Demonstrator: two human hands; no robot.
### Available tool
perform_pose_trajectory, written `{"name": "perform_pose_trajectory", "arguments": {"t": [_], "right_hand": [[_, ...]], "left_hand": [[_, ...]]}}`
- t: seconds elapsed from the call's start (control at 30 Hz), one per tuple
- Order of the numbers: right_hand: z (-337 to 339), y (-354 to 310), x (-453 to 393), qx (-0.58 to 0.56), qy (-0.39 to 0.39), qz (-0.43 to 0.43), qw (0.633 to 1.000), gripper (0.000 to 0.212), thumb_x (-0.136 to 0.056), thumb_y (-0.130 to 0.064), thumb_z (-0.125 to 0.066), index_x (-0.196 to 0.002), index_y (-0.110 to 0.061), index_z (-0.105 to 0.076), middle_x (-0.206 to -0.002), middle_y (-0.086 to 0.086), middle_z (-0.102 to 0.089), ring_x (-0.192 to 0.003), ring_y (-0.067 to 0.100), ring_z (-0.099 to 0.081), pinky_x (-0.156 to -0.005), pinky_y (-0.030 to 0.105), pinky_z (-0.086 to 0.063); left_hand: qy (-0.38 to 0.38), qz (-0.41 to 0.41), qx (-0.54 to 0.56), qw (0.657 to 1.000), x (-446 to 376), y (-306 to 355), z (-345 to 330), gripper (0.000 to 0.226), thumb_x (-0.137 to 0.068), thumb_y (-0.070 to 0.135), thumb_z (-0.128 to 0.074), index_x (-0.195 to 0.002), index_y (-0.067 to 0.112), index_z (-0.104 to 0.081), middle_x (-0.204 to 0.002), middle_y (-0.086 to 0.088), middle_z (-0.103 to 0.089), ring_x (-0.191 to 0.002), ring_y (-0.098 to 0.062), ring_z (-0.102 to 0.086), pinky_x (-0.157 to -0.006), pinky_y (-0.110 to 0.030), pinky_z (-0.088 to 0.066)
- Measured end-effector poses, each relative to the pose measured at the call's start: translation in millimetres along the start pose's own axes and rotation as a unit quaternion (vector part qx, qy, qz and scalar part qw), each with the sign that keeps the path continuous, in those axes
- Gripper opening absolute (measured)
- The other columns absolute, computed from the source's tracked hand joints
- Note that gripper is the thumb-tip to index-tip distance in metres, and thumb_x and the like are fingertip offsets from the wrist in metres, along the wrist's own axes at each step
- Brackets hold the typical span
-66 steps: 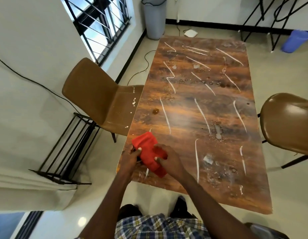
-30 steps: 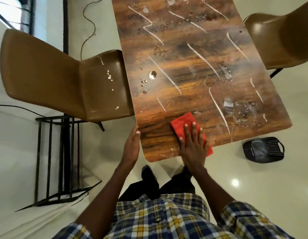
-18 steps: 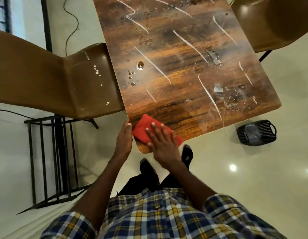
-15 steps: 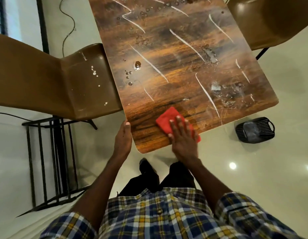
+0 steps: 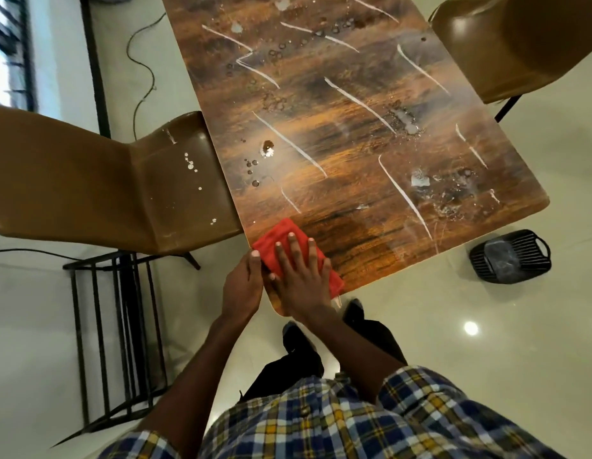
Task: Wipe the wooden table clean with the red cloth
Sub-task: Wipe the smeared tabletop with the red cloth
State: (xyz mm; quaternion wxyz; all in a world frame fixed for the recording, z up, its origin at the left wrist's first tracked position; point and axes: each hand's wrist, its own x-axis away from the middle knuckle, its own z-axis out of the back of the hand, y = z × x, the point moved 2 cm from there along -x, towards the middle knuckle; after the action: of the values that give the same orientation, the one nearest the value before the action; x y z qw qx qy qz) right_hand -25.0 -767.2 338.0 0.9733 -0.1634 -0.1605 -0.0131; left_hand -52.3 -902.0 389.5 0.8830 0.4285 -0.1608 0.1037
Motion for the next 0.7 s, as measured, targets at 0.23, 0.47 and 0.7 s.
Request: {"name": "perform_pose_trajectory", "arguments": {"t": [0.23,0.47,0.7], "right_hand": [[6,20,-9,0.032,0.013,0.103,0.994,0.069,-0.109,-0.056,-0.021,-0.17,-0.029,-0.001,-0.178,0.002,0.009,-0.164,0.029,0.004,-0.126,0.063,-0.012],[7,-12,-42,0.017,0.002,0.101,0.995,0.065,-0.113,-0.048,-0.023,-0.169,-0.035,0.006,-0.177,-0.007,0.014,-0.163,0.022,0.014,-0.128,0.059,0.002],[23,-70,-158,0.026,0.035,0.058,0.997,0.074,-0.109,-0.047,-0.035,-0.169,-0.032,0.006,-0.177,-0.003,0.013,-0.163,0.025,0.014,-0.127,0.058,0.009]], "left_hand": [[-0.002,-0.028,-0.029,0.999,-35,-4,12,0.069,-0.106,0.068,-0.02,-0.165,0.032,-0.026,-0.16,0.001,-0.05,-0.142,-0.024,-0.054,-0.115,-0.05,-0.047],[-0.02,-0.078,-0.011,0.997,-86,25,43,0.05,-0.114,0.045,-0.03,-0.161,0.031,-0.037,-0.155,0.012,-0.049,-0.139,0.005,-0.043,-0.117,-0.021,-0.034],[-0.055,-0.081,-0.005,0.995,-158,24,76,0.061,-0.112,0.046,-0.03,-0.167,0.021,-0.024,-0.165,0.004,-0.039,-0.139,0.001,-0.034,-0.111,-0.005,-0.026]]}}
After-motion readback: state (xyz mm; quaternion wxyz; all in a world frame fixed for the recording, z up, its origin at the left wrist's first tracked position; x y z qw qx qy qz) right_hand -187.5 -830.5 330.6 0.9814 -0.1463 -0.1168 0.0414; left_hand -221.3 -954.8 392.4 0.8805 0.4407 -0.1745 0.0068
